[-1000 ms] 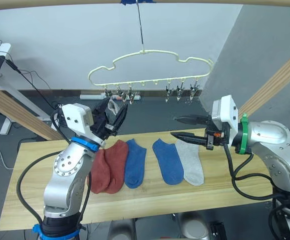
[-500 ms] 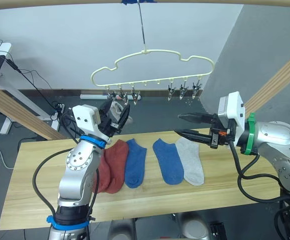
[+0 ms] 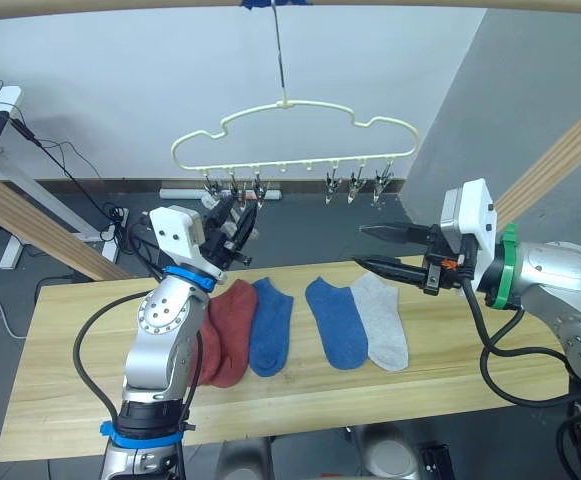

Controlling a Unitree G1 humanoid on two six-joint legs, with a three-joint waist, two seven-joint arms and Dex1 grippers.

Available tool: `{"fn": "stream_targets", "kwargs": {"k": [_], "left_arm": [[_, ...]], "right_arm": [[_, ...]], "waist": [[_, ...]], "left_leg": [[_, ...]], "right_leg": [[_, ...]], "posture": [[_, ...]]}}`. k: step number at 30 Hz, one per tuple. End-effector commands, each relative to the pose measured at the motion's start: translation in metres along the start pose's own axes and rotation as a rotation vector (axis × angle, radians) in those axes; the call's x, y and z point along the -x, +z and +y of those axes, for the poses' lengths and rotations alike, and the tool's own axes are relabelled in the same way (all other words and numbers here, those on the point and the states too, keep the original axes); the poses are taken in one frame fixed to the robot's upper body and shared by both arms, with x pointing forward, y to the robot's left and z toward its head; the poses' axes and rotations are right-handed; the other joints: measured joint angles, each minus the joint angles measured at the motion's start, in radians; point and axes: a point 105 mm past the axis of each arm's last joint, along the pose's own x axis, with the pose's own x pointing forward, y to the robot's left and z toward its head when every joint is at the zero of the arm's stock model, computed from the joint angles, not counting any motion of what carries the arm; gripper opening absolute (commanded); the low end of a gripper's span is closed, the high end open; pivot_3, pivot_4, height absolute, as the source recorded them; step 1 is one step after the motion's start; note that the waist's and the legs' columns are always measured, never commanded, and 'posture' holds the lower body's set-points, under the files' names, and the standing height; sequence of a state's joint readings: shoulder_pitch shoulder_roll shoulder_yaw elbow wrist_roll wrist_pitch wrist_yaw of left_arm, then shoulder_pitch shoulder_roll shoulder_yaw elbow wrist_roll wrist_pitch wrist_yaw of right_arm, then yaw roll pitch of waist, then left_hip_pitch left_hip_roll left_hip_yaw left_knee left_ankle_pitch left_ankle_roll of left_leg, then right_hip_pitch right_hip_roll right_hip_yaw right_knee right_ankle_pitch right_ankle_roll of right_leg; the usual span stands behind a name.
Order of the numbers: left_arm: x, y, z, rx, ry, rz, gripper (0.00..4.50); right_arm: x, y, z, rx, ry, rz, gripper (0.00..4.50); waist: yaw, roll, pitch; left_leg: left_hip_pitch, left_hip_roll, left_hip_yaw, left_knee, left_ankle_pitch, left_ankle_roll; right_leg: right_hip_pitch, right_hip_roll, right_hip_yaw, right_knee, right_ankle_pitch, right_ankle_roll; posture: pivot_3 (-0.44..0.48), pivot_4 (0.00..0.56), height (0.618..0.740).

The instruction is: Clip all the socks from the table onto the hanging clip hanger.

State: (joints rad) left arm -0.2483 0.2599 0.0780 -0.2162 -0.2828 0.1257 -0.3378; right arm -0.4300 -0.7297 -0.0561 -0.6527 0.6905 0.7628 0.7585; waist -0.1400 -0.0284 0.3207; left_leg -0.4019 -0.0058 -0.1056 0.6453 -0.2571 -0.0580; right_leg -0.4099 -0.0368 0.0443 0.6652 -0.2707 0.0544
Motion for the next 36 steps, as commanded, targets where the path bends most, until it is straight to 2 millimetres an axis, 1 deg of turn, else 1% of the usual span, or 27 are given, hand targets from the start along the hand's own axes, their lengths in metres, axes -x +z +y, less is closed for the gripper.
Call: {"fn": "stream_targets", "kwargs": {"k": [1,10,21,36], "left_arm": [[-0.002,0.008,0.001,-0.019,0.008,-0.038,1.99],[-0.006,0.011,0.009,-0.027,0.048,-0.053,1.99],[-0.014,0.022,0.011,-0.035,0.062,-0.099,1.99],[-0.016,0.033,0.013,-0.054,0.08,-0.133,1.99]], "right_arm": [[0.003,0.01,0.005,0.041,0.003,-0.029,2.05],[0.004,0.01,0.004,0.036,0.002,-0.027,2.05],[0.005,0.013,0.007,0.018,0.036,-0.044,2.05],[0.005,0.012,0.006,0.015,0.039,-0.042,2.05]], "waist": [[0.0,0.0,0.0],[0.0,0.0,0.0],[0.0,-0.001,0.001],[0.0,-0.002,0.002]], "left_leg": [[0.0,0.0,0.0,0.0,0.0,0.0],[0.0,0.0,0.0,0.0,0.0,0.0],[0.0,0.0,0.0,0.0,0.0,0.0],[0.0,0.0,0.0,0.0,0.0,0.0]], "right_leg": [[0.0,0.0,0.0,0.0,0.0,0.0],[0.0,0.0,0.0,0.0,0.0,0.0],[0.0,0.0,0.0,0.0,0.0,0.0],[0.0,0.0,0.0,0.0,0.0,0.0]], "posture": [[-0.297,0.341,0.733],[-0.298,0.341,0.733],[-0.295,0.339,0.733],[-0.295,0.339,0.733]]}}
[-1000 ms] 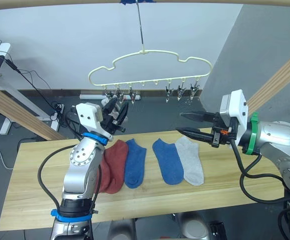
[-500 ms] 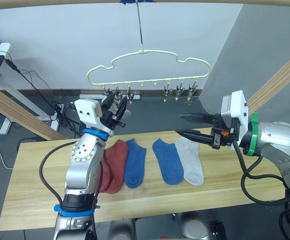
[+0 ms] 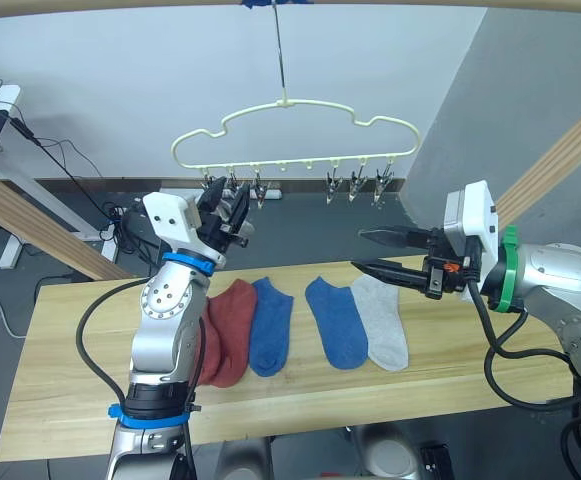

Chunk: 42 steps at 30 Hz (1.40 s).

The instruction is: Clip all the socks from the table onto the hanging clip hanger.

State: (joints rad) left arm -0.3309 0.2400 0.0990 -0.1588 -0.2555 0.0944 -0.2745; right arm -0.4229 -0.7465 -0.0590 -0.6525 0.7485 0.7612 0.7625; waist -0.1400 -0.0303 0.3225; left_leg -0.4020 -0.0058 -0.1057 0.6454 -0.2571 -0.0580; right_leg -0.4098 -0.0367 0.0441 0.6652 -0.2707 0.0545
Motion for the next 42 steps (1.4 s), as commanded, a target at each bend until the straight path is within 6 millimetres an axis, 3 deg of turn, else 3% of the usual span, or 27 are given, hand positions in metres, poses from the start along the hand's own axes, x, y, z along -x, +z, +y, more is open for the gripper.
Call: {"fn": "stream_targets", "kwargs": {"k": [1,8,17,23,27,28,31,33,37,42], "left_arm": [[-0.003,0.022,0.0,-0.033,-0.006,-0.08,1.99],[-0.004,0.025,-0.003,-0.033,-0.022,-0.088,1.99],[-0.003,0.026,-0.004,-0.039,-0.041,-0.091,0.08],[-0.001,0.027,-0.003,-0.046,-0.047,-0.083,0.01],[0.001,0.028,-0.004,-0.051,-0.058,-0.071,0.0],[0.001,0.028,-0.004,-0.051,-0.06,-0.07,0.0],[0.003,0.03,-0.006,-0.056,-0.081,-0.054,0.0],[0.004,0.03,-0.006,-0.056,-0.085,-0.047,0.0],[0.005,0.028,-0.008,-0.057,-0.098,-0.028,0.0],[0.005,0.028,-0.009,-0.05,-0.105,-0.021,0.0]], "right_arm": [[0.004,0.01,0.002,0.043,0.002,-0.029,2.05],[0.004,0.01,0.002,0.042,0.003,-0.027,2.05],[0.004,0.009,0.003,0.038,0.003,-0.025,2.05],[0.004,0.0,0.006,0.023,0.001,0.002,2.05],[0.008,-0.05,-0.004,-0.04,-0.179,0.176,2.59],[0.009,-0.056,-0.005,-0.043,-0.204,0.19,2.9],[0.017,-0.102,-0.013,-0.057,-0.408,0.324,3.92],[0.02,-0.12,-0.013,-0.06,-0.472,0.367,4.47],[0.013,-0.169,-0.01,-0.076,-0.605,0.427,4.47],[0.002,-0.193,-0.011,-0.114,-0.68,0.413,4.47]], "waist": [[0.0,0.0,0.0],[0.0,0.0,0.0],[0.0,0.0,0.0],[0.001,0.0,0.0],[0.001,-0.001,0.0],[0.001,-0.001,0.0],[0.001,-0.002,0.001],[0.001,-0.002,0.002],[0.0,-0.002,0.002],[0.0,-0.001,0.005]], "left_leg": [[0.0,0.0,0.0,0.0,0.0,0.0],[0.0,0.0,0.0,0.0,0.0,0.0],[0.0,0.0,0.0,0.0,0.0,0.0],[0.0,0.0,0.0,0.0,0.0,0.0],[0.0,0.0,0.0,0.0,0.0,0.0],[0.0,0.0,0.0,0.0,0.0,0.0],[0.0,0.0,0.0,0.0,0.0,0.0],[0.0,0.0,0.0,0.0,0.0,0.0],[0.001,0.0,0.0,0.0,0.0,0.0],[0.001,0.0,0.001,0.0,0.0,0.0]], "right_leg": [[0.0,0.0,0.0,0.0,0.0,0.0],[0.0,0.0,0.0,0.0,0.0,0.0],[0.0,0.0,0.0,0.0,0.0,0.0],[0.0,0.0,0.0,0.0,0.0,0.0],[0.0,0.0,0.0,0.0,0.0,0.0],[0.0,0.0,0.0,0.0,0.0,0.0],[0.0,0.0,0.0,0.0,0.0,0.0],[0.0,0.0,0.0,0.0,0.0,0.0],[0.0,0.001,0.0,0.0,0.0,0.0],[0.0,0.001,0.002,0.0,0.0,0.0]], "posture": [[-0.295,0.339,0.733],[-0.295,0.339,0.733],[-0.287,0.337,0.733],[-0.285,0.336,0.733],[-0.285,0.336,0.733],[-0.285,0.336,0.733],[-0.271,0.344,0.733],[-0.266,0.351,0.733],[-0.263,0.354,0.733],[-0.246,0.354,0.733]]}}
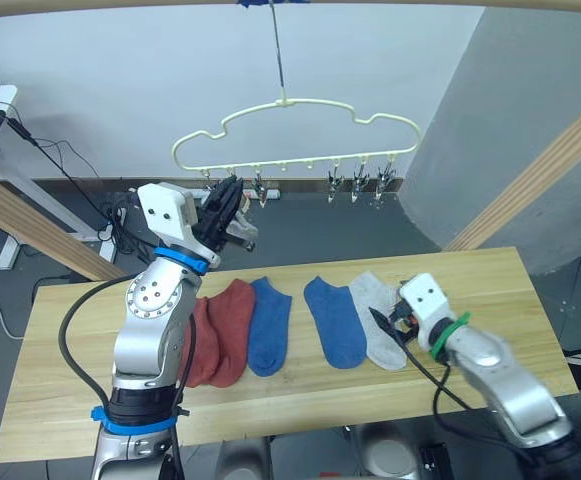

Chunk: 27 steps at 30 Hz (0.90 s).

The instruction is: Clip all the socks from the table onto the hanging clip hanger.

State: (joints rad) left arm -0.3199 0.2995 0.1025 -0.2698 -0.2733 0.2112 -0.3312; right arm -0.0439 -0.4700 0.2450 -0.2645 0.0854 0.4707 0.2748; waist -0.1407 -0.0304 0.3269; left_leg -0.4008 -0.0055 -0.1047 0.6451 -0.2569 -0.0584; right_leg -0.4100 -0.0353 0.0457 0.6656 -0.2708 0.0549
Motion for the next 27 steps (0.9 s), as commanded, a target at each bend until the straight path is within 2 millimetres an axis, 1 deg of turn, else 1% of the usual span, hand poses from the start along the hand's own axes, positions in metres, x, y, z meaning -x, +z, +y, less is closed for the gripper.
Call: {"fn": "stream_targets", "kwargs": {"k": [1,2,5,7,12,13,15,17,19,22,24,26,27], "left_arm": [[0.002,0.014,-0.004,-0.013,-0.019,-0.048,0.0],[0.002,0.014,-0.004,-0.013,-0.02,-0.047,0.0],[0.003,0.014,-0.004,-0.012,-0.017,-0.042,0.0],[0.003,0.013,-0.004,-0.012,-0.019,-0.038,0.0],[0.004,0.012,-0.005,-0.008,-0.023,-0.032,0.0],[0.004,0.012,-0.004,-0.007,-0.023,-0.031,0.0],[0.006,0.012,-0.002,-0.008,-0.019,-0.025,0.0],[0.006,0.012,0.0,-0.009,-0.015,-0.021,0.0],[0.007,0.012,0.001,-0.006,-0.016,-0.018,0.0],[0.008,0.012,0.003,0.007,-0.015,-0.011,0.0],[0.009,0.013,0.002,0.01,-0.027,-0.009,0.0],[0.009,0.015,0.002,0.028,-0.048,-0.004,0.0],[0.011,0.016,0.0,0.043,-0.077,0.003,0.0]], "right_arm": [[-0.011,-0.003,-0.002,-0.011,-0.066,-0.034,4.47],[-0.014,-0.006,0.0,-0.021,-0.07,-0.028,4.47],[-0.023,-0.019,-0.004,-0.078,-0.123,0.013,4.47],[-0.027,-0.027,-0.001,-0.105,-0.123,0.047,4.47],[-0.029,-0.044,0.001,-0.178,-0.133,0.109,4.47],[-0.029,-0.046,0.0,-0.186,-0.141,0.115,4.31],[-0.026,-0.049,-0.003,-0.19,-0.154,0.12,3.95],[-0.025,-0.051,-0.004,-0.175,-0.158,0.127,3.31],[-0.024,-0.051,-0.003,-0.155,-0.149,0.123,2.57],[-0.023,-0.048,-0.001,-0.116,-0.13,0.103,1.65],[-0.021,-0.042,-0.002,-0.095,-0.112,0.075,0.93],[-0.017,-0.031,-0.004,-0.05,-0.079,0.037,0.23],[-0.013,-0.018,-0.006,0.01,-0.033,-0.005,0.01]], "waist": [[0.0,-0.001,0.001],[0.0,-0.001,0.001],[0.002,-0.001,0.001],[0.001,-0.001,0.001],[0.001,-0.001,0.001],[0.001,-0.001,0.001],[0.002,-0.001,0.001],[0.002,-0.001,0.001],[0.002,-0.001,0.001],[0.003,-0.001,0.001],[0.003,-0.001,0.001],[0.003,-0.001,0.001],[0.003,-0.001,0.001]], "left_leg": [[0.0,0.0,0.0,0.0,0.0,0.0],[0.0,0.0,0.0,0.0,0.0,0.0],[0.0,0.0,0.0,0.0,0.0,0.0],[0.0,0.0,-0.001,0.0,0.0,0.0],[0.001,0.0,-0.001,0.0,0.0,0.0],[0.001,0.0,-0.001,0.0,0.0,0.0],[0.001,0.0,-0.001,0.0,0.0,0.0],[0.001,0.0,-0.001,0.0,0.0,0.0],[0.001,0.0,-0.001,0.001,0.0,0.0],[0.001,0.0,-0.001,0.0,0.0,0.0],[0.001,0.0,-0.001,0.0,0.0,0.0],[0.001,0.0,-0.001,0.0,0.0,0.0],[0.001,0.0,-0.001,0.0,0.0,0.0]], "right_leg": [[0.0,0.0,0.0,0.0,0.0,0.0],[0.0,0.0,0.0,0.0,0.0,0.0],[0.0,0.0,0.0,0.0,0.0,0.0],[0.0,0.0,0.0,0.0,0.0,0.0],[0.001,0.0,-0.001,0.0,0.0,0.0],[0.001,0.0,0.0,0.0,0.0,0.0],[0.001,0.0,0.0,0.0,0.0,0.0],[0.002,0.0,0.0,0.0,0.0,0.0],[0.002,0.0,0.0,0.0,0.0,0.0],[0.002,0.0,0.0,0.0,0.0,0.0],[0.002,0.0,0.0,0.0,0.0,0.0],[0.002,0.0,0.0,0.0,0.0,0.0],[0.002,0.0,0.0,0.0,0.0,0.0]], "posture": [[-0.246,0.354,0.733],[-0.244,0.355,0.733],[-0.237,0.355,0.733],[-0.237,0.355,0.733],[-0.23,0.356,0.733],[-0.23,0.356,0.733],[-0.225,0.354,0.733],[-0.225,0.354,0.733],[-0.223,0.351,0.733],[-0.221,0.35,0.733],[-0.221,0.35,0.733],[-0.217,0.352,0.733],[-0.218,0.353,0.733]]}}
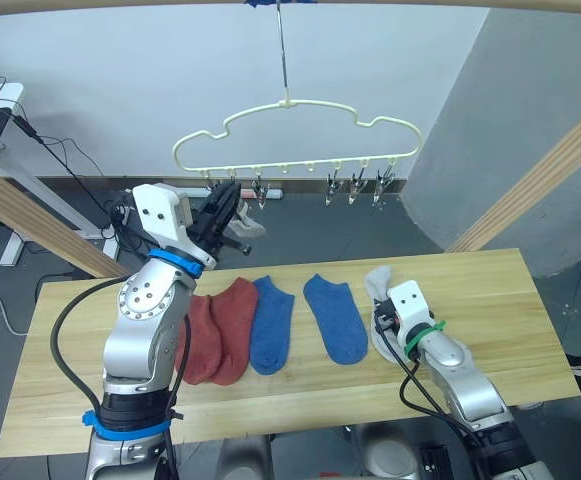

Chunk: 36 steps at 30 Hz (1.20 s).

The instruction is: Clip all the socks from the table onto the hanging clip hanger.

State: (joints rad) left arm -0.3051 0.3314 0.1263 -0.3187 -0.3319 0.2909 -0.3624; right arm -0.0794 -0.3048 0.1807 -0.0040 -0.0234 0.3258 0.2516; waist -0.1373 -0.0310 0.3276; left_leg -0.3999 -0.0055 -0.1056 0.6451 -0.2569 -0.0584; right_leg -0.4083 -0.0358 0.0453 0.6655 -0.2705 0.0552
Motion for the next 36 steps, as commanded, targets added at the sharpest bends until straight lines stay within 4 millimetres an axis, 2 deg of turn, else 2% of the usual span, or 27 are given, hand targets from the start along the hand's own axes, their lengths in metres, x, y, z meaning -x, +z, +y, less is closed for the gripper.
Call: {"fn": "stream_targets", "kwargs": {"k": [1,3,5,8,12,18,25,36], "left_arm": [[0.006,0.015,-0.003,0.02,-0.063,-0.022,0.0],[0.007,0.017,-0.003,0.062,-0.095,-0.005,0.0],[0.007,0.019,-0.001,0.119,-0.12,0.015,0.0],[0.007,0.022,-0.002,0.159,-0.154,0.034,0.0],[0.007,0.024,-0.006,0.22,-0.181,0.053,0.0],[0.008,0.026,-0.013,0.307,-0.198,0.068,0.0],[0.01,0.026,-0.016,0.333,-0.204,0.083,0.0],[0.012,0.023,-0.017,0.34,-0.209,0.099,0.0]], "right_arm": [[0.014,0.018,-0.002,0.13,0.098,-0.059,0.01],[0.023,0.039,0.001,0.233,0.205,-0.124,0.01],[0.034,0.062,0.015,0.377,0.38,-0.202,0.01],[0.042,0.079,0.029,0.503,0.524,-0.263,0.01],[0.039,0.113,0.045,0.616,0.639,-0.355,0.01],[0.015,0.149,0.067,0.667,0.675,-0.431,0.01],[-0.002,0.163,0.079,0.702,0.67,-0.455,0.01],[-0.007,0.183,0.083,0.711,0.649,-0.542,0.01]], "waist": [[0.0,0.001,0.001],[-0.001,0.001,0.003],[-0.005,0.002,0.004],[-0.006,0.002,0.005],[-0.003,0.001,0.007],[-0.002,0.0,0.008],[0.003,0.0,0.008],[-0.001,0.001,0.008]], "left_leg": [[0.0,0.0,0.0,0.0,0.0,0.0],[0.0,0.0,0.0,0.0,0.0,0.0],[0.0,0.0,0.001,0.0,0.0,0.0],[0.001,0.001,0.0,0.0,0.0,0.0],[0.0,0.003,0.0,0.0,0.0,0.0],[-0.001,0.002,-0.001,0.0,0.0,0.0],[-0.002,0.002,-0.001,0.0,0.0,0.0],[-0.001,0.002,0.0,0.0,0.0,0.0]], "right_leg": [[0.0,0.0,0.0,0.0,0.0,0.0],[0.0,0.0,0.0,0.0,0.0,0.0],[0.0,0.0,0.0,0.0,0.0,0.001],[0.0,0.003,0.0,0.0,0.0,0.001],[0.0,0.005,0.0,0.0,0.0,0.0],[0.0,0.001,-0.001,0.0,0.0,0.0],[-0.001,-0.003,-0.001,-0.001,0.0,0.0],[-0.002,-0.002,-0.001,0.0,0.0,0.0]], "posture": [[-0.218,0.353,0.733],[-0.222,0.355,0.733],[-0.228,0.355,0.733],[-0.231,0.356,0.733],[-0.232,0.355,0.733],[-0.226,0.355,0.733],[-0.219,0.354,0.733],[-0.213,0.351,0.733]]}}
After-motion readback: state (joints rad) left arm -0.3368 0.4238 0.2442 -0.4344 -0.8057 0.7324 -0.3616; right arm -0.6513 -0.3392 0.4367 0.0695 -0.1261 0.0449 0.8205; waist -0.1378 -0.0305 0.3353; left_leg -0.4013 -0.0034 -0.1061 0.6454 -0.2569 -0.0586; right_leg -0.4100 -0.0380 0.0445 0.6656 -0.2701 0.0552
